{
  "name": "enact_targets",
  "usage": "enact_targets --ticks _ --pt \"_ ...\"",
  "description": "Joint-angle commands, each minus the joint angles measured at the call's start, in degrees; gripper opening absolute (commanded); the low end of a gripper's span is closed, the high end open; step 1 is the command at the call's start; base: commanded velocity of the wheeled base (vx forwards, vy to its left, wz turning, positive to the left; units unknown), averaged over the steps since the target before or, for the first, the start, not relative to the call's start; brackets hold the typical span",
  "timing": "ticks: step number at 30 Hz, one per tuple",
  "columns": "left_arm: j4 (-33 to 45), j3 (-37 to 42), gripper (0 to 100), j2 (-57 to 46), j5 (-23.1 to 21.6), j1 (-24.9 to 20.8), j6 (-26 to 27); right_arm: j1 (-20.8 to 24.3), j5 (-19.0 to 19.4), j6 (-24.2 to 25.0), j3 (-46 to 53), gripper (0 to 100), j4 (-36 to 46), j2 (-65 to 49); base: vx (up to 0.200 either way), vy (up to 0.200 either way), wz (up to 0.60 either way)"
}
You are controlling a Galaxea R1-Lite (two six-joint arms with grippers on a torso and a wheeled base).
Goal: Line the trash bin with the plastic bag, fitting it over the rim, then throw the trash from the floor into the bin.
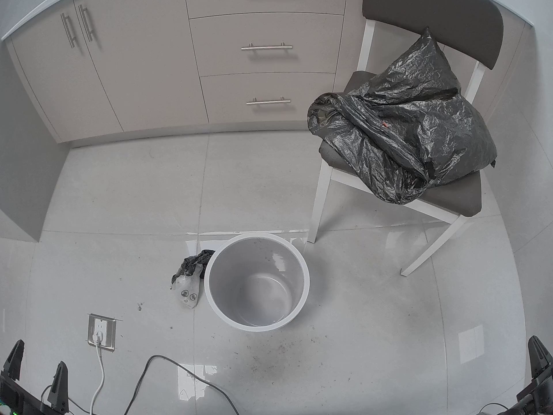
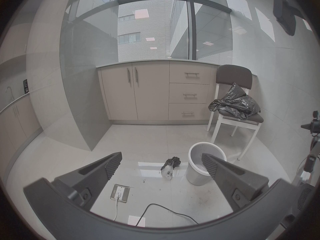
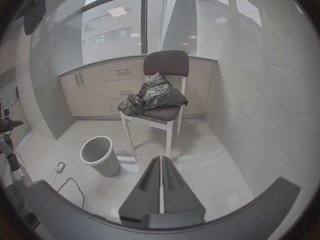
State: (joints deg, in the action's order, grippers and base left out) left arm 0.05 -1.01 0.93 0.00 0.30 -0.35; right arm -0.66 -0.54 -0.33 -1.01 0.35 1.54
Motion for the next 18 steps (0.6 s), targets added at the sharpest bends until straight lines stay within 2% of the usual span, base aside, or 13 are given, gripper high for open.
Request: enact_targets --ticks 1,16,18 --pt "0.0 1.0 100 -0.9 0.2 0.0 -0.1 0.0 0.0 0.1 0.7 0 -0.1 -0.3 0.000 0.000 0.00" --pt "0.0 0.8 100 -0.9 1.0 0.2 1.1 0.7 -1.2 0.3 0.4 0 -1.1 -1.5 0.000 0.000 0.00" --pt "0.0 0.8 100 -0.9 1.0 0.2 1.1 0.9 -0.6 3.5 -6.4 0 -3.2 0.1 0.000 0.000 0.00"
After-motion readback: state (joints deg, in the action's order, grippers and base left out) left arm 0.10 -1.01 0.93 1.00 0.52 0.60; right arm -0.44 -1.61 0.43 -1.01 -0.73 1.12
